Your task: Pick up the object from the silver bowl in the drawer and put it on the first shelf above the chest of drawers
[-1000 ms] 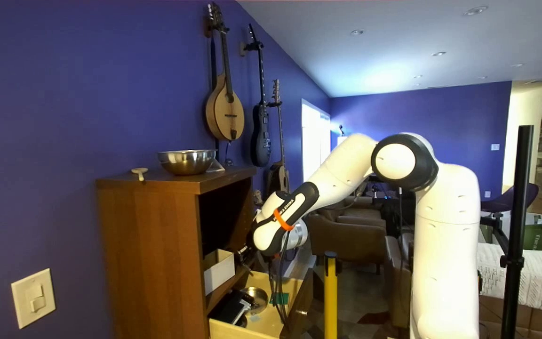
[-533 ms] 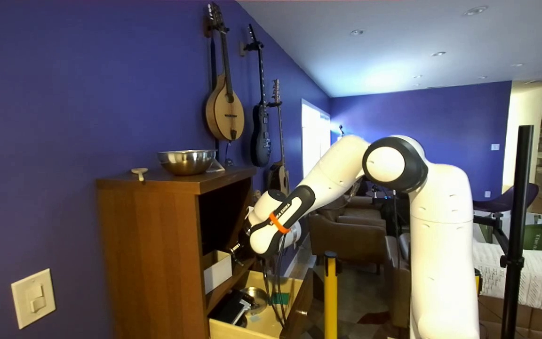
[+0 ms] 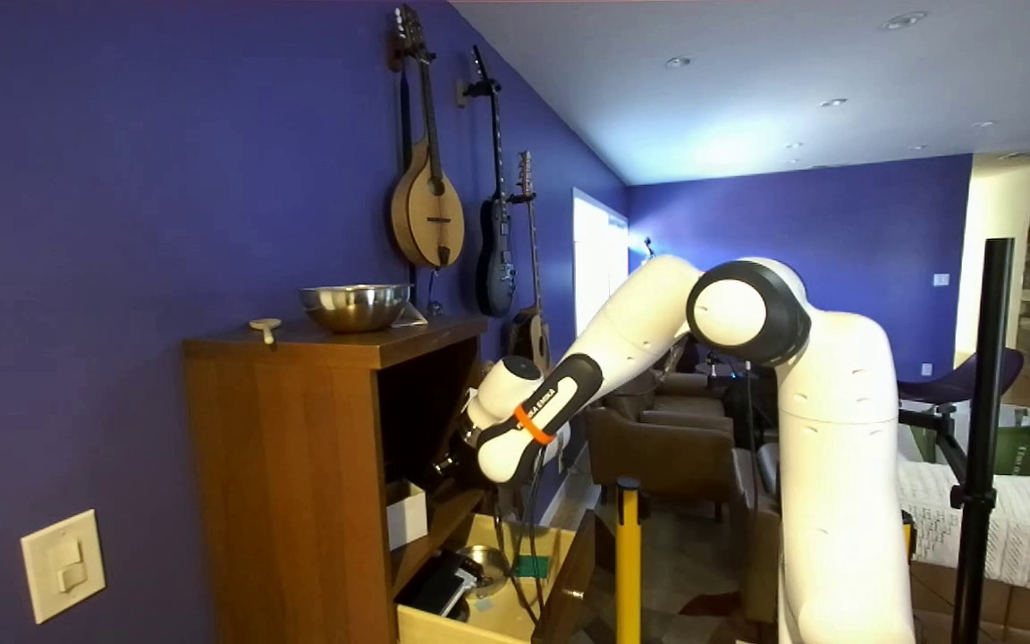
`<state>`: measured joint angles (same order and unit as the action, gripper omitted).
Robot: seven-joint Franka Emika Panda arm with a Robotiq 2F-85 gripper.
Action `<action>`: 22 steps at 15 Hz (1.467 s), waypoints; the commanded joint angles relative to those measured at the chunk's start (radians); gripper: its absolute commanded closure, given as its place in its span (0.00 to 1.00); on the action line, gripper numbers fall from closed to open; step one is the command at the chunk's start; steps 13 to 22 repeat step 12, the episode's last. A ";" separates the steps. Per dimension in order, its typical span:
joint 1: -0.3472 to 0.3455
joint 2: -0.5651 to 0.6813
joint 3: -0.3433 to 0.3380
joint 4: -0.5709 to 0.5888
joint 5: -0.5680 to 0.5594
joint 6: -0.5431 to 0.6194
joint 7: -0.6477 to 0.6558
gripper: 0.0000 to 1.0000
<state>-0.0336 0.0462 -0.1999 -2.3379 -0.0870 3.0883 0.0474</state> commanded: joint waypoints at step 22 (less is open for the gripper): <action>0.057 -0.578 -0.201 -0.174 0.444 -0.789 -0.624 0.00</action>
